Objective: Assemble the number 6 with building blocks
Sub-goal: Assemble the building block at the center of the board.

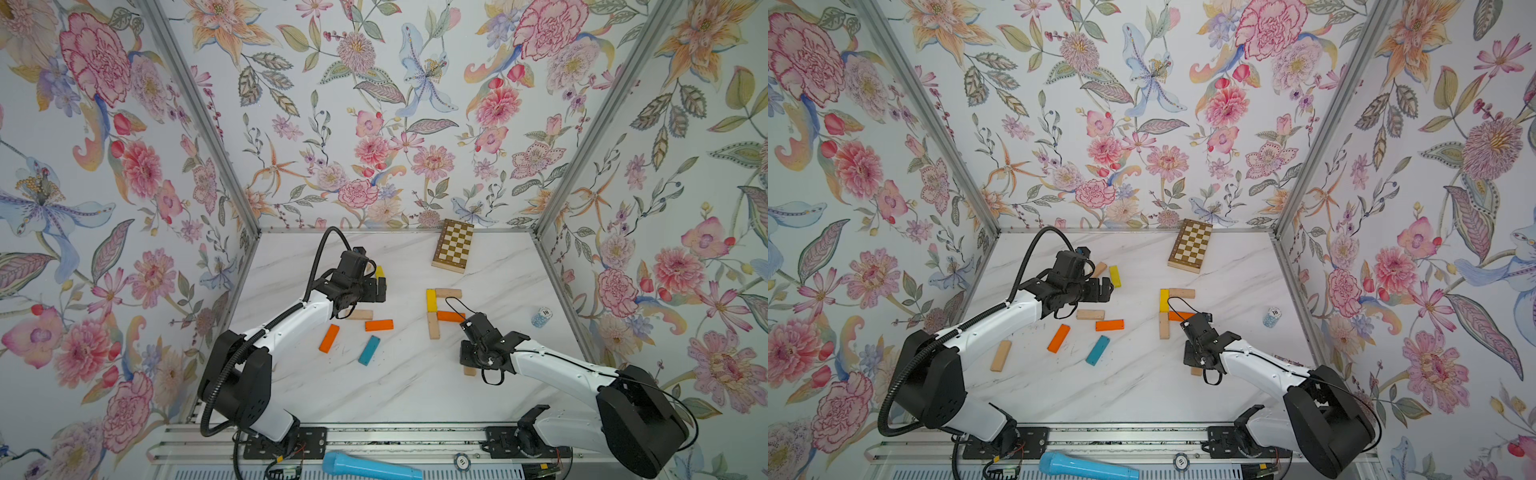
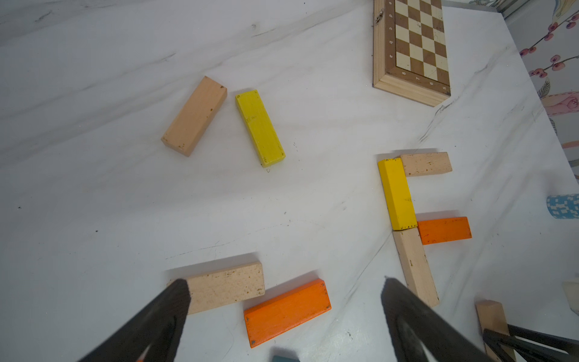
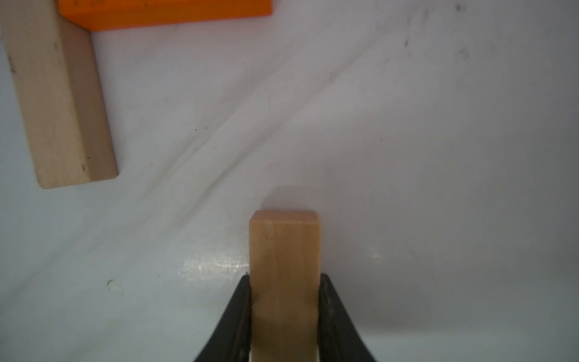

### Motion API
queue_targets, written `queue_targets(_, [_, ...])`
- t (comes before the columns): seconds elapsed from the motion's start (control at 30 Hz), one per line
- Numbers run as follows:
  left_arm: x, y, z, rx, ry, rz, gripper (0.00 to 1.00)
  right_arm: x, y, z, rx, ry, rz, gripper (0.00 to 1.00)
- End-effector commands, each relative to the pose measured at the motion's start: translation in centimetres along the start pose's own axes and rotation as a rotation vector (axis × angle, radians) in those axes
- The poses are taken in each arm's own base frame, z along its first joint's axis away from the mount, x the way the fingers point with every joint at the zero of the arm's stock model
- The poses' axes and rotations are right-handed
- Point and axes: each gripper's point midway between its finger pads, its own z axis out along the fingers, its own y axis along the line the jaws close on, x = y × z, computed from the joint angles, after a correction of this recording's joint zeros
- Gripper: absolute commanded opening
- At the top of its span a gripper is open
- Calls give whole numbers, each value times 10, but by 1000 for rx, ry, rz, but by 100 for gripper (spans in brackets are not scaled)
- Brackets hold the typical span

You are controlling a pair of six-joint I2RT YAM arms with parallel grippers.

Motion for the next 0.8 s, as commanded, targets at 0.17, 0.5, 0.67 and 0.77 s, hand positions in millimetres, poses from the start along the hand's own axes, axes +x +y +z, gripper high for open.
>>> queue_targets(0.17, [-5,7,-11,1,-41,15,99,-6,6,2,13,-8,-98,29])
queue_targets(0.5, [-10,12,-13,8,-54,9,99,-27,10,-2,30,-46,-152,29])
queue_targets(0.67, [-10,12,-15,16,-61,7,99,-35,12,-1,24,-41,-159,29])
queue_targets(0.77, [-7,13,-14,16,-58,9,99,-36,12,0,9,-22,-158,29])
